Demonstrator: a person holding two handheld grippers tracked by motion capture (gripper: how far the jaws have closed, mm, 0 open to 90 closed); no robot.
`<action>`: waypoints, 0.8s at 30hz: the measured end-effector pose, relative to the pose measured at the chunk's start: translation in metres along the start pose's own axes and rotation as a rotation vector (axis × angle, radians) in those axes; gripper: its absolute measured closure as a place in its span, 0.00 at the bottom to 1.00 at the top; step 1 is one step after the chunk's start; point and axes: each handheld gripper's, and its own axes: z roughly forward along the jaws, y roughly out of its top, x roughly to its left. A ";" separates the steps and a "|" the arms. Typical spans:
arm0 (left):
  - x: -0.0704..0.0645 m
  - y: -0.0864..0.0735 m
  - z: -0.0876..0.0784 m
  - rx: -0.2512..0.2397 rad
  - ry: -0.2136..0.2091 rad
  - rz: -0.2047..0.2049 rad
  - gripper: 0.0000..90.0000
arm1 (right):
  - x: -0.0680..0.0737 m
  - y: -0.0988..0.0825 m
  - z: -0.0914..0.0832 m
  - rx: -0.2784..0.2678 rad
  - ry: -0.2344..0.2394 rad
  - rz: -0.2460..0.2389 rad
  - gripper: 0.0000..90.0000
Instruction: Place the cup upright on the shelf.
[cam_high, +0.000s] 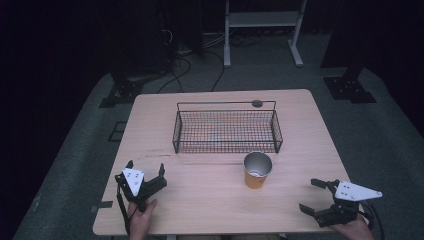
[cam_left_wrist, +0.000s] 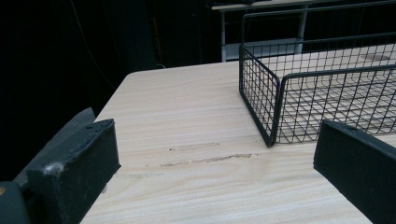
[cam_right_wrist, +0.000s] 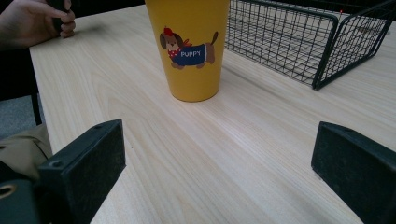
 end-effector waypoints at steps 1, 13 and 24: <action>0.000 0.000 0.000 0.001 0.001 0.000 0.00 | 0.000 0.000 0.001 0.001 0.000 0.000 0.03; 0.001 0.000 -0.001 -0.005 -0.009 -0.006 0.00 | 0.008 0.008 0.008 0.008 0.015 -0.022 0.03; 0.001 0.000 -0.001 -0.004 -0.005 -0.002 0.00 | 0.012 0.022 0.025 0.009 0.040 -0.016 0.03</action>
